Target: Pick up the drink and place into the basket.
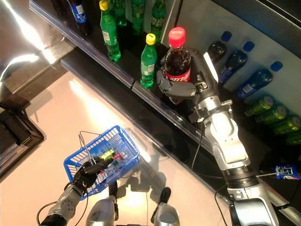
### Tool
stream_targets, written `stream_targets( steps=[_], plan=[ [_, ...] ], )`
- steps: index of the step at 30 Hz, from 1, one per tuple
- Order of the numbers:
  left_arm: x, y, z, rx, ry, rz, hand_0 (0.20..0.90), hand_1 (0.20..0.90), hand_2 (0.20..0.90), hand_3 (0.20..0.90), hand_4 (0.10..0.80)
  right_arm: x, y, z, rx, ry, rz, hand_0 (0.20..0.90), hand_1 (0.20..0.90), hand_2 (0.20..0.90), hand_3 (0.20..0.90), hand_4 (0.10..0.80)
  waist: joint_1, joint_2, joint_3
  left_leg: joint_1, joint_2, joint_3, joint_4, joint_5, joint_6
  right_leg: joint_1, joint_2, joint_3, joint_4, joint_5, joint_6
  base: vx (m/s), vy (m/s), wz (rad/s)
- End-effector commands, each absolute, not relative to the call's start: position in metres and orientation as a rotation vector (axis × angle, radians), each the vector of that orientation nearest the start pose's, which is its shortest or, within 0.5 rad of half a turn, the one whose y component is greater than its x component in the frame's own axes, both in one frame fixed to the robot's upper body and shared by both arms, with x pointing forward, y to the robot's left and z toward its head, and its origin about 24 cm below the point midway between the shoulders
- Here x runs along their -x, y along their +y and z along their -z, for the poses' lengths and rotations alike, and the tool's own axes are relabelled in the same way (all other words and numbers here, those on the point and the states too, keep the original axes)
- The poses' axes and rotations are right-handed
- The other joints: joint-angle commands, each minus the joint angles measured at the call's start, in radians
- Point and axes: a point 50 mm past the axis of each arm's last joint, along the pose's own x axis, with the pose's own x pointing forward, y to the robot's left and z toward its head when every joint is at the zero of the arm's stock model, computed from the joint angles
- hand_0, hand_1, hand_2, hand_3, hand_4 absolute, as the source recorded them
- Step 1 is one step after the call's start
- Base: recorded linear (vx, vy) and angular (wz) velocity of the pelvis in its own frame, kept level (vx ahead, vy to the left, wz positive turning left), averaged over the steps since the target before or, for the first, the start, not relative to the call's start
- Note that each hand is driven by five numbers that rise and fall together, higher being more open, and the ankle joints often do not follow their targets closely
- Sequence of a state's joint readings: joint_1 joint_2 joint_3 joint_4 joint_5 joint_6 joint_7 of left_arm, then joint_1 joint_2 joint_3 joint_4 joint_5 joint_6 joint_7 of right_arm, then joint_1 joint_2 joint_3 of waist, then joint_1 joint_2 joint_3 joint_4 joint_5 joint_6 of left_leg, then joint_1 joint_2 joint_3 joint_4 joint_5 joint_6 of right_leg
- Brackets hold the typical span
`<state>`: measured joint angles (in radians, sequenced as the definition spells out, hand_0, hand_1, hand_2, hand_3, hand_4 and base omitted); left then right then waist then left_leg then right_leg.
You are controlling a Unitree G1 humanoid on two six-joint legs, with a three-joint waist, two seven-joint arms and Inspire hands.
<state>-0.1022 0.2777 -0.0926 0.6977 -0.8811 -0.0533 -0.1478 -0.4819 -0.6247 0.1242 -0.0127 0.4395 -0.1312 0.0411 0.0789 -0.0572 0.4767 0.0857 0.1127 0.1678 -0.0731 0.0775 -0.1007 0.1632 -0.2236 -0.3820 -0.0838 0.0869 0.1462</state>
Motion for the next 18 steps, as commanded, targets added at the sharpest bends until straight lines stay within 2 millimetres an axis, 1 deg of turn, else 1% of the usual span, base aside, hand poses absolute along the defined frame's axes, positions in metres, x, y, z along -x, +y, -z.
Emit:
stream_targets(
  steps=[1,10,12,14,18],
  plan=[
    [-0.251,0.202,0.024,0.648,0.138,0.085,0.300,0.300,0.300,0.200,0.100,-0.298,-0.195,-0.224,0.106,-0.706,-0.231,0.300,0.300,0.300,0.200,0.100,0.015,-0.002,-0.406,0.000,0.001,0.021,-0.014,-0.034,0.013,-0.026,-0.060,-0.022,-0.003,0.044,0.048,-0.007,0.020,0.10],
    [-0.266,0.179,-0.018,0.749,-0.015,0.221,0.300,0.300,0.300,0.200,0.100,-0.300,-0.192,-0.217,0.084,-0.684,-0.227,0.300,0.300,0.300,0.200,0.100,0.043,-0.006,-0.411,-0.003,-0.003,0.005,-0.014,-0.035,0.019,-0.014,-0.068,-0.048,-0.003,0.046,0.048,-0.007,0.008,0.05],
    [-0.268,0.174,-0.026,0.766,-0.048,0.255,0.300,0.300,0.300,0.200,0.100,-0.300,-0.192,-0.217,0.080,-0.679,-0.230,0.300,0.300,0.300,0.200,0.100,0.047,-0.007,-0.412,-0.004,-0.004,0.002,-0.014,-0.035,0.020,-0.013,-0.070,-0.052,-0.003,0.047,0.049,-0.012,0.011,0.11],
    [-0.270,0.168,-0.038,0.778,-0.087,0.294,0.300,0.300,0.300,0.200,0.100,-0.300,-0.189,-0.215,0.076,-0.674,-0.237,0.300,0.300,0.300,0.200,0.100,0.051,-0.007,-0.412,-0.004,-0.006,-0.001,-0.014,-0.036,0.022,-0.011,-0.071,-0.056,-0.003,0.047,0.049,-0.007,0.015,0.18],
    [-0.272,0.161,-0.058,0.798,-0.149,0.347,0.300,0.300,0.300,0.200,0.100,-0.301,-0.184,-0.212,0.070,-0.664,-0.252,0.300,0.300,0.300,0.200,0.100,0.059,-0.007,-0.412,-0.004,-0.009,-0.005,-0.014,-0.039,0.026,-0.008,-0.075,-0.063,-0.003,0.047,0.050,-0.003,0.013,0.04]
  ],
)
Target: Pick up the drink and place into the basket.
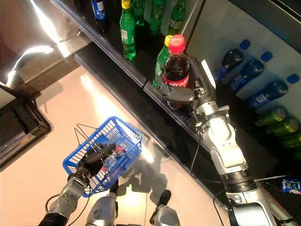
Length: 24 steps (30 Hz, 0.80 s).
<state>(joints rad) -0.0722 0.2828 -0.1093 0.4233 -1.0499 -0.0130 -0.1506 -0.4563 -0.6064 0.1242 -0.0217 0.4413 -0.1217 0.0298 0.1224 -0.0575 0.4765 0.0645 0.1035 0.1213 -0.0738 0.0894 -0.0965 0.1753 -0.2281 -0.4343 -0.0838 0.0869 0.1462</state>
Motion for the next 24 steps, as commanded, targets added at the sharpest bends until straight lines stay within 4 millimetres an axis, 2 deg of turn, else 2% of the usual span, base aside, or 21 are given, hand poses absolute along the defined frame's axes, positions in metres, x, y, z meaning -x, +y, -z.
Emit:
stream_targets(
  steps=[1,4,7,11,24],
  plan=[
    [-0.272,0.161,-0.059,0.798,-0.155,0.352,0.300,0.300,0.300,0.200,0.100,-0.301,-0.184,-0.212,0.069,-0.663,-0.253,0.300,0.300,0.300,0.200,0.100,0.016,-0.007,-0.412,0.017,-0.001,0.042,-0.013,-0.051,0.022,-0.019,-0.071,-0.012,-0.003,0.047,0.051,0.000,0.000,0.00],
    [-0.273,0.156,-0.075,0.809,-0.209,0.403,0.300,0.300,0.300,0.200,0.100,-0.302,-0.180,-0.213,0.057,-0.657,-0.269,0.300,0.300,0.300,0.200,0.100,0.023,-0.011,-0.413,0.016,-0.003,0.037,-0.013,-0.053,0.024,-0.015,-0.071,-0.016,-0.003,0.046,0.053,-0.005,0.010,0.05],
    [-0.272,0.155,-0.082,0.811,-0.234,0.433,0.300,0.300,0.300,0.200,0.100,-0.303,-0.179,-0.212,0.053,-0.654,-0.279,0.300,0.300,0.300,0.200,0.100,0.028,-0.013,-0.414,0.014,-0.005,0.033,-0.013,-0.052,0.025,-0.013,-0.073,-0.019,-0.003,0.046,0.054,-0.004,0.011,0.04],
    [-0.270,0.143,-0.104,0.804,-0.284,0.551,0.300,0.300,0.300,0.200,0.100,-0.305,-0.168,-0.211,0.028,-0.649,-0.308,0.300,0.300,0.300,0.200,0.100,0.045,-0.018,-0.413,0.011,-0.007,0.022,-0.013,-0.052,0.027,-0.007,-0.074,-0.028,-0.003,0.046,0.055,-0.006,-0.005,0.04],
    [-0.257,0.121,-0.135,0.763,-0.358,0.813,0.300,0.300,0.300,0.200,0.100,-0.304,-0.133,-0.202,-0.006,-0.607,-0.455,0.300,0.300,0.300,0.200,0.100,0.079,-0.017,-0.418,-0.006,-0.011,-0.007,-0.013,-0.041,0.025,0.005,-0.076,-0.051,-0.003,0.039,0.065,-0.007,0.005,0.09]
  ],
)
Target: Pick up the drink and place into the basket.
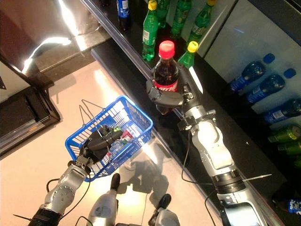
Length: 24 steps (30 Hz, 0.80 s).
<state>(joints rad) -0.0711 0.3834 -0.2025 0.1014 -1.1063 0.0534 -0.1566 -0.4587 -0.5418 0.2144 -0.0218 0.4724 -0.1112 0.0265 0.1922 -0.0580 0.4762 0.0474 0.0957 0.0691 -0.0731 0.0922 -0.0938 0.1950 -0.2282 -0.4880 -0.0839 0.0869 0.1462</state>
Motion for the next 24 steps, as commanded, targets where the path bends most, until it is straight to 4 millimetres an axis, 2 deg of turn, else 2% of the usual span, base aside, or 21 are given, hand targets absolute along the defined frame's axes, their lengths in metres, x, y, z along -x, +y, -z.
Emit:
stream_targets(
  steps=[1,15,24],
  plan=[
    [-0.256,0.119,-0.138,0.761,-0.364,0.831,0.300,0.300,0.300,0.200,0.100,-0.304,-0.130,-0.200,-0.004,-0.600,-0.464,0.300,0.300,0.300,0.200,0.100,0.012,-0.016,-0.418,0.010,-0.004,0.041,-0.014,-0.042,0.021,-0.014,-0.075,0.002,-0.003,0.038,0.065,0.000,0.020,0.05],
    [-0.242,0.100,-0.166,0.675,-0.457,1.061,0.300,0.300,0.300,0.200,0.100,-0.307,-0.099,-0.183,0.015,-0.506,-0.567,0.300,0.300,0.300,0.200,0.100,0.048,-0.022,-0.423,-0.014,-0.007,0.006,-0.014,-0.026,0.017,-0.007,-0.071,-0.015,-0.003,0.030,0.065,0.001,0.011,0.07],
    [-0.233,0.093,-0.178,0.633,-0.500,1.174,0.300,0.300,0.300,0.200,0.100,-0.313,-0.090,-0.157,0.050,-0.377,-0.598,0.300,0.300,0.300,0.200,0.100,0.068,-0.024,-0.429,-0.028,-0.012,-0.017,-0.014,-0.017,0.015,-0.005,-0.071,-0.027,-0.003,0.029,0.065,0.004,0.008,0.05]
  ],
)
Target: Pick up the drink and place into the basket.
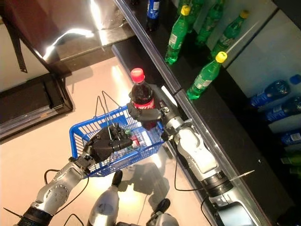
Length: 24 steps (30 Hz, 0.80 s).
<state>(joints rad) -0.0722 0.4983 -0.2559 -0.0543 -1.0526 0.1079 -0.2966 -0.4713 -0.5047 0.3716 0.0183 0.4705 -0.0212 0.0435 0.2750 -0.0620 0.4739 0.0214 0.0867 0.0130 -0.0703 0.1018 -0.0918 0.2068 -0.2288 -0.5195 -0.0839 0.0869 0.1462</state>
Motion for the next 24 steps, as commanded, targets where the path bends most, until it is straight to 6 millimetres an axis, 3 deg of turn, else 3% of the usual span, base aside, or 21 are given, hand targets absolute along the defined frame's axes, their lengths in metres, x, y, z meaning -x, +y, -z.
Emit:
stream_targets(
  steps=[1,14,24],
  plan=[
    [-0.232,0.092,-0.178,0.631,-0.501,1.184,0.300,0.300,0.300,0.200,0.100,-0.313,-0.089,-0.154,0.052,-0.366,-0.599,0.300,0.300,0.300,0.200,0.100,-0.013,-0.020,-0.428,-0.003,-0.003,0.038,-0.017,-0.026,0.013,-0.017,-0.071,0.003,-0.003,0.029,0.065,0.017,0.009,0.07],
    [-0.225,0.087,-0.187,0.618,-0.544,1.286,0.300,0.300,0.300,0.200,0.100,-0.322,-0.086,-0.123,0.120,-0.232,-0.581,0.300,0.300,0.300,0.200,0.100,0.007,-0.020,-0.434,-0.014,-0.008,0.019,-0.017,-0.019,0.011,-0.013,-0.073,-0.009,-0.003,0.027,0.066,0.002,0.002,0.01],
    [-0.218,0.084,-0.191,0.612,-0.556,1.355,0.300,0.300,0.300,0.200,0.100,-0.325,-0.094,-0.093,0.316,-0.129,-0.566,0.300,0.300,0.300,0.200,0.100,0.021,-0.022,-0.437,-0.012,-0.008,0.012,-0.017,-0.019,0.009,-0.003,-0.070,-0.020,-0.003,0.022,0.065,0.007,-0.002,0.03]
  ],
)
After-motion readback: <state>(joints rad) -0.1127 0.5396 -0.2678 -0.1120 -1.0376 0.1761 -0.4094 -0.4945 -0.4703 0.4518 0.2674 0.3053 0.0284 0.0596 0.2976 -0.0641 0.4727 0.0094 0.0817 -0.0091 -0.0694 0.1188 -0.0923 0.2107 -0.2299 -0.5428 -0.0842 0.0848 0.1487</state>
